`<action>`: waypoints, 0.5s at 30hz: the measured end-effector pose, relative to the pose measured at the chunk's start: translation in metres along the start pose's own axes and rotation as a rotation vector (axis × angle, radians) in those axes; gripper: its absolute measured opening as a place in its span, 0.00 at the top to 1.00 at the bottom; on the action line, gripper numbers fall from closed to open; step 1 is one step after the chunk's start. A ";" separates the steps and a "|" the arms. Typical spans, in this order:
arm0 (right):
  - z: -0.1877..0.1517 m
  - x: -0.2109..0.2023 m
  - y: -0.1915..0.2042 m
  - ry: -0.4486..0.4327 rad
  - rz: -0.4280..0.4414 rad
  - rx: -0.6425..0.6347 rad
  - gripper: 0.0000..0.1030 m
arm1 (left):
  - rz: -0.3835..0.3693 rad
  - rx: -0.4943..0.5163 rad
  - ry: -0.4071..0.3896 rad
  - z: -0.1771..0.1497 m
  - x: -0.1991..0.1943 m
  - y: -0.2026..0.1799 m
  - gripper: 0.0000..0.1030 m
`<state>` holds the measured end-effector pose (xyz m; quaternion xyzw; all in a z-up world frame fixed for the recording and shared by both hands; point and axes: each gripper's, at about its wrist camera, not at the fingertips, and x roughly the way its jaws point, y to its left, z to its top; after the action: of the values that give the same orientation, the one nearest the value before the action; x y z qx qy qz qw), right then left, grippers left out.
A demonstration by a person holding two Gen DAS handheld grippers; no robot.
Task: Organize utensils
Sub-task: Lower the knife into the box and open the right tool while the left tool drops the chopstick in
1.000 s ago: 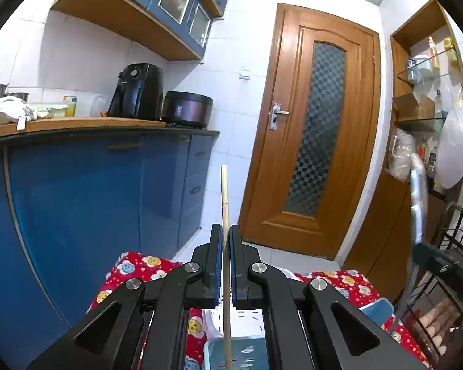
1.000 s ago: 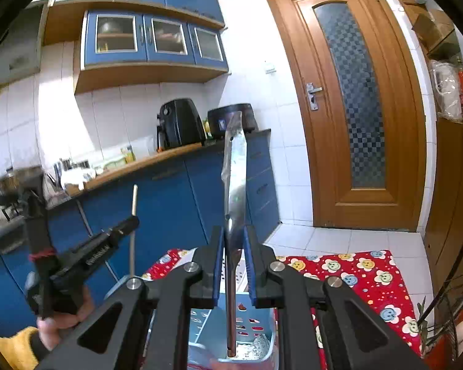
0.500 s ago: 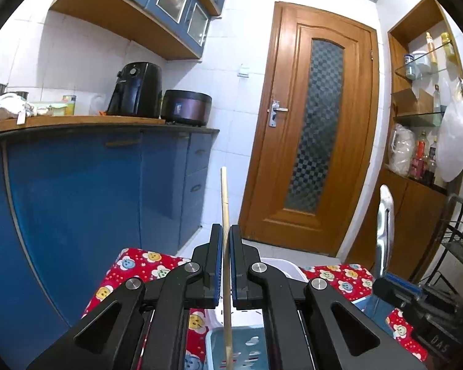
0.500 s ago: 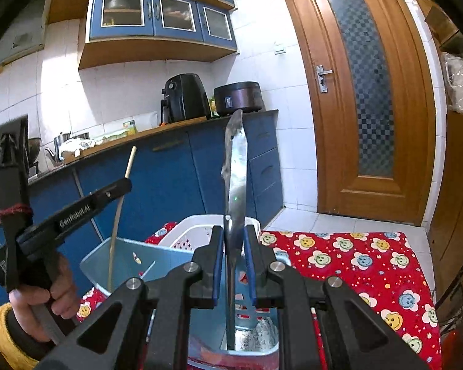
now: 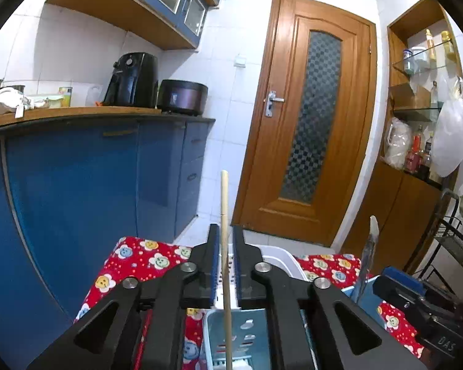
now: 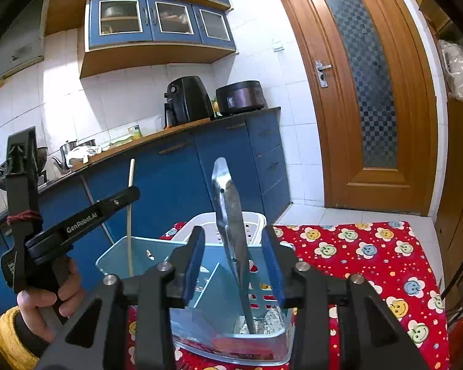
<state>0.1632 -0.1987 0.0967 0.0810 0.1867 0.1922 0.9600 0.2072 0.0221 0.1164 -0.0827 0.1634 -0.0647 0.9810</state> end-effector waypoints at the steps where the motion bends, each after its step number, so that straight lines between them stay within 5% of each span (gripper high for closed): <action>1: 0.001 -0.002 0.001 -0.001 0.002 0.002 0.57 | -0.003 -0.002 0.006 0.000 -0.001 0.000 0.81; 3: 0.002 -0.006 0.002 -0.004 0.007 0.008 0.57 | -0.008 -0.004 0.010 0.000 -0.006 0.000 0.65; 15: 0.001 -0.044 0.009 0.052 -0.011 0.036 0.57 | -0.022 0.026 0.044 0.005 -0.050 0.001 0.62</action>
<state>0.1232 -0.2077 0.1145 0.0922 0.2152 0.1854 0.9544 0.1621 0.0317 0.1366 -0.0700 0.1832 -0.0793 0.9774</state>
